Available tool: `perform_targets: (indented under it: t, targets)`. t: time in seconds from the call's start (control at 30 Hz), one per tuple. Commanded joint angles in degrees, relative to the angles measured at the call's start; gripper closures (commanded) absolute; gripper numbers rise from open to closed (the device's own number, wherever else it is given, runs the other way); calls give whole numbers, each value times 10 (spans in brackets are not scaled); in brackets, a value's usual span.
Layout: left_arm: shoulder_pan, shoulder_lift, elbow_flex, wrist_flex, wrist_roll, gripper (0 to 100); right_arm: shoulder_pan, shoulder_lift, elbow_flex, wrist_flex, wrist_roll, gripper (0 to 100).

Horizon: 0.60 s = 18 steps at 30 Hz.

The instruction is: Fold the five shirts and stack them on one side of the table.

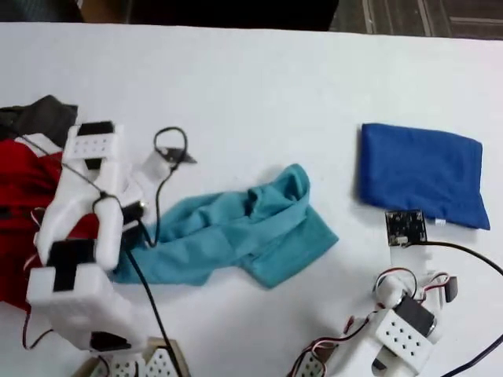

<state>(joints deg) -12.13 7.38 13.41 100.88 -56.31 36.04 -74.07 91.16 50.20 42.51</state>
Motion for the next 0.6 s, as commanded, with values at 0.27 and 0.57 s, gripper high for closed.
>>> perform_targets:
  t: [0.27, 0.57]
  targets:
    - [17, -239, 119, 16, -88, 974, 2, 7, -2, -9, -1, 640]
    - [5, -241, 113, 17, -179, 820, 2, 7, -2, -9, -1, 640]
